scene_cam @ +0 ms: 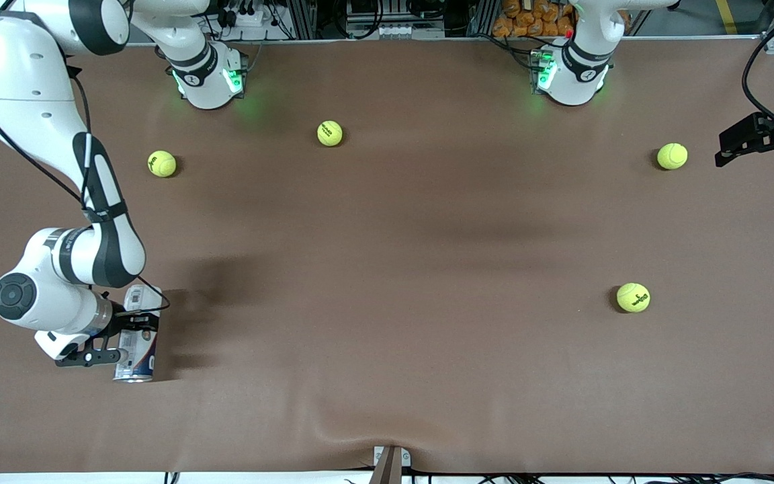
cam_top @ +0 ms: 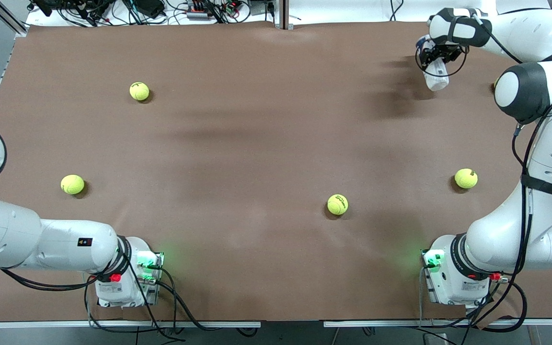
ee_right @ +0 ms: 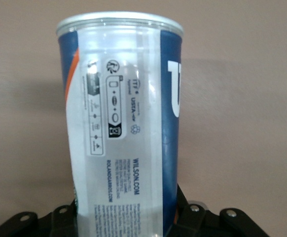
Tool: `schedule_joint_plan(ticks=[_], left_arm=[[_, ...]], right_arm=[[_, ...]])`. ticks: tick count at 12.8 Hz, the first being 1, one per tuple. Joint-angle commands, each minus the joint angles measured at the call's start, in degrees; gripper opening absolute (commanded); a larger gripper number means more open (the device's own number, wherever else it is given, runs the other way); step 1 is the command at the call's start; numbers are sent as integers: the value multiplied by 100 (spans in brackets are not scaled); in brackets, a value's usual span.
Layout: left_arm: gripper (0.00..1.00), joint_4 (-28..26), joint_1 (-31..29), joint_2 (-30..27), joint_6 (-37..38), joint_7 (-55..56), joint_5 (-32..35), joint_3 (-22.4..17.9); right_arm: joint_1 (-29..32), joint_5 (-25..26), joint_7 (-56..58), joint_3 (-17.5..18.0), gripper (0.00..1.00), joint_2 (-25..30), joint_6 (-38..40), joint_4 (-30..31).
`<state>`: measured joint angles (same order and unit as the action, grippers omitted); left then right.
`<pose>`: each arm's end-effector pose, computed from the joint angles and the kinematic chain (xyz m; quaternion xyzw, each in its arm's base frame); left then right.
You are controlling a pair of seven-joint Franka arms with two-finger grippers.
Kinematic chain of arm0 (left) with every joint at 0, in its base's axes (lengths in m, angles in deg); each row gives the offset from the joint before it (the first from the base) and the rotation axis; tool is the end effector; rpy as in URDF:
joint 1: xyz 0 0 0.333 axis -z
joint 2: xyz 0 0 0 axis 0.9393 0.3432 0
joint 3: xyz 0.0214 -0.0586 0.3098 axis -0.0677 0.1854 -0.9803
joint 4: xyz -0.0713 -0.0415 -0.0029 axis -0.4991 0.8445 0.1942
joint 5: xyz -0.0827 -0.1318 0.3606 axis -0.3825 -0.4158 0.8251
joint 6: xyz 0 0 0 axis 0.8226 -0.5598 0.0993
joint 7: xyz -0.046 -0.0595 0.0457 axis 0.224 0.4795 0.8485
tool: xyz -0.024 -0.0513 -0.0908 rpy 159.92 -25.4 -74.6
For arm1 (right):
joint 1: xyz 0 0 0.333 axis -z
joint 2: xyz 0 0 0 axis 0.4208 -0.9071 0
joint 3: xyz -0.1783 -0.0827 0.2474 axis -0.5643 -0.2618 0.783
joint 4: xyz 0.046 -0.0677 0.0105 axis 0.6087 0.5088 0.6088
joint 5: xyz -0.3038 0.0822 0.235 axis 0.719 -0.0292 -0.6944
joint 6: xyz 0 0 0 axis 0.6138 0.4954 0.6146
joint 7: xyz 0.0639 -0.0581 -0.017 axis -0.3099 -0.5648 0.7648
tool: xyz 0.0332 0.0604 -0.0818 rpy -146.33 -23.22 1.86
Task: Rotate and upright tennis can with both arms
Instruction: 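Lift the can off the table with the right gripper, then carry the can to the table's middle with the right gripper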
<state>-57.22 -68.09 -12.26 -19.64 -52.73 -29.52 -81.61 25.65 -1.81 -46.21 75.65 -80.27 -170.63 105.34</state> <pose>0.5413 0.0023 0.6427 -0.9985 0.0517 0.0168 0.0049 0.7155 -0.0351 0.2397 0.9987 0.0505 0.0051 0.0087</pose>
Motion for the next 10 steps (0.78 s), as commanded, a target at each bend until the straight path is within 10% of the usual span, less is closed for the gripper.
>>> schedule_joint_plan(ticks=[1, 10], left_arm=[[100, 27, -35, -17, -4, -37, -79, -1], [100, 36, -35, -17, -4, -37, -79, -10]], right_arm=[[-347, 66, 132, -5, 66, 383, 175, 27], [-2227, 75, 1543, -5, 66, 1491, 1415, -43]])
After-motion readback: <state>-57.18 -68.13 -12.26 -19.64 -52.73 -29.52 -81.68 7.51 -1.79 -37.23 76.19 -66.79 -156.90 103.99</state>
